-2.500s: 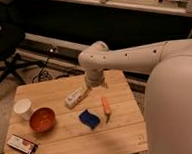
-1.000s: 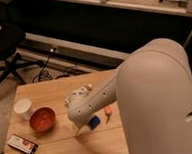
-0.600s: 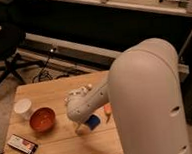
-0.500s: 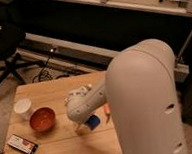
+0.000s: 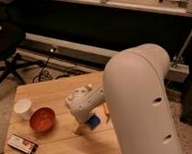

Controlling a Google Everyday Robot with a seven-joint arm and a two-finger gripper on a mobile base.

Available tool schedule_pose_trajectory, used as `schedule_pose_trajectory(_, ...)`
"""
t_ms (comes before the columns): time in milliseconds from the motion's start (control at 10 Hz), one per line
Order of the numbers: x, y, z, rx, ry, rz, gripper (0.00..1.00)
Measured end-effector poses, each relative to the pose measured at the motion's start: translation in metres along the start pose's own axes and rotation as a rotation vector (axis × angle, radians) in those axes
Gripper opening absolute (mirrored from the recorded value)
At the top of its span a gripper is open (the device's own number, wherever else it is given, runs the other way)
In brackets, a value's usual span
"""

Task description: Place the white sponge in the ceramic bowl

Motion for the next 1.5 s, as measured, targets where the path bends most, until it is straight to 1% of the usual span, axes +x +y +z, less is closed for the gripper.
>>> schedule_pose_trajectory(100, -0.003, -0.008, -0.002, 0.007, -0.002, 0.001, 0.75)
schedule_pose_trajectory(300, -0.008, -0.019, -0.009, 0.008, -0.008, -0.001, 0.53)
schedule_pose_trajectory(400, -0.009, -0.018, -0.010, 0.005, -0.006, -0.010, 0.45)
schedule_pose_trajectory(500, -0.007, -0.015, -0.010, -0.004, 0.002, -0.023, 0.35)
schedule_pose_trajectory(600, -0.003, -0.006, -0.009, -0.023, 0.021, -0.045, 0.23)
schedule_pose_trajectory(800, 0.005, 0.013, -0.006, -0.060, 0.060, -0.071, 0.06)
schedule_pose_trajectory(900, 0.003, 0.023, -0.014, -0.102, 0.077, -0.044, 0.00)
schedule_pose_trajectory(1000, -0.015, 0.029, -0.030, -0.132, 0.050, -0.018, 0.00)
schedule_pose_trajectory(1100, -0.036, 0.034, -0.051, -0.161, 0.019, 0.008, 0.00)
schedule_pose_trajectory(1200, -0.062, 0.037, -0.075, -0.189, -0.025, 0.031, 0.00)
schedule_pose_trajectory(1300, -0.083, 0.041, -0.092, -0.208, -0.053, 0.037, 0.00)
schedule_pose_trajectory(1400, -0.107, 0.050, -0.108, -0.228, -0.082, 0.028, 0.00)
schedule_pose_trajectory(1500, -0.130, 0.065, -0.121, -0.249, -0.105, 0.002, 0.00)
